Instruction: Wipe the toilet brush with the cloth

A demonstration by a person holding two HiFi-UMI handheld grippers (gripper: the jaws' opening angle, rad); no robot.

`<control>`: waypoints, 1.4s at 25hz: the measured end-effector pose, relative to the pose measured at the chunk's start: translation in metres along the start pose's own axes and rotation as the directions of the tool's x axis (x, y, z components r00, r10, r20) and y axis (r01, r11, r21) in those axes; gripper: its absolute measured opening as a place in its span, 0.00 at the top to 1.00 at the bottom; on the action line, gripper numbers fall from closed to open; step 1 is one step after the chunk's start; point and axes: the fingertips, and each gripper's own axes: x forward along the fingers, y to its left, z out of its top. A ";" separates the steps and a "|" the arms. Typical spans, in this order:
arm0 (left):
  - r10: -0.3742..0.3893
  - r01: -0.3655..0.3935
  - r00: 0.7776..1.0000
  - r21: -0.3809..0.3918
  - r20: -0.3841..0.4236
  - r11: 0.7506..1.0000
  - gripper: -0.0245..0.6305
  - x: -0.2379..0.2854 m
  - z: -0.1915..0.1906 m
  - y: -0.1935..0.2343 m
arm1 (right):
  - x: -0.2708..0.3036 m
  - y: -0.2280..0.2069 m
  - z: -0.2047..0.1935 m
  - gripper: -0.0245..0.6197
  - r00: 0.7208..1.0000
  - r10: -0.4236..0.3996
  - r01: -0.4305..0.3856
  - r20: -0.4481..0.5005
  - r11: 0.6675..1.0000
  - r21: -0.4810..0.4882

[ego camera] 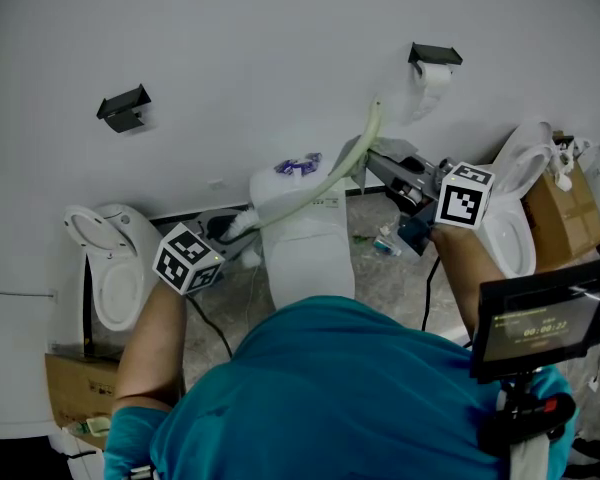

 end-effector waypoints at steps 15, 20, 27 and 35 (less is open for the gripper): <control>-0.006 0.007 0.999 0.028 -0.037 1.000 0.73 0.000 -0.006 -0.009 | -0.016 -0.005 0.049 0.91 0.999 0.001 0.001 0.035 0.998 -0.065; -0.007 0.010 0.999 0.061 -0.040 0.998 0.73 0.002 -0.004 -0.013 | -0.021 -0.002 0.106 0.91 0.996 0.008 0.003 0.084 0.990 -0.138; 0.281 -0.224 0.954 0.379 -0.101 0.898 0.73 0.003 -0.008 0.004 | -0.019 0.044 0.110 0.91 0.997 -0.068 0.081 0.045 0.874 -0.479; 0.498 -0.343 0.864 0.644 -0.068 0.684 0.73 0.014 0.006 0.016 | 0.059 0.061 -0.080 0.91 0.874 -0.183 -0.183 -0.450 0.734 -0.654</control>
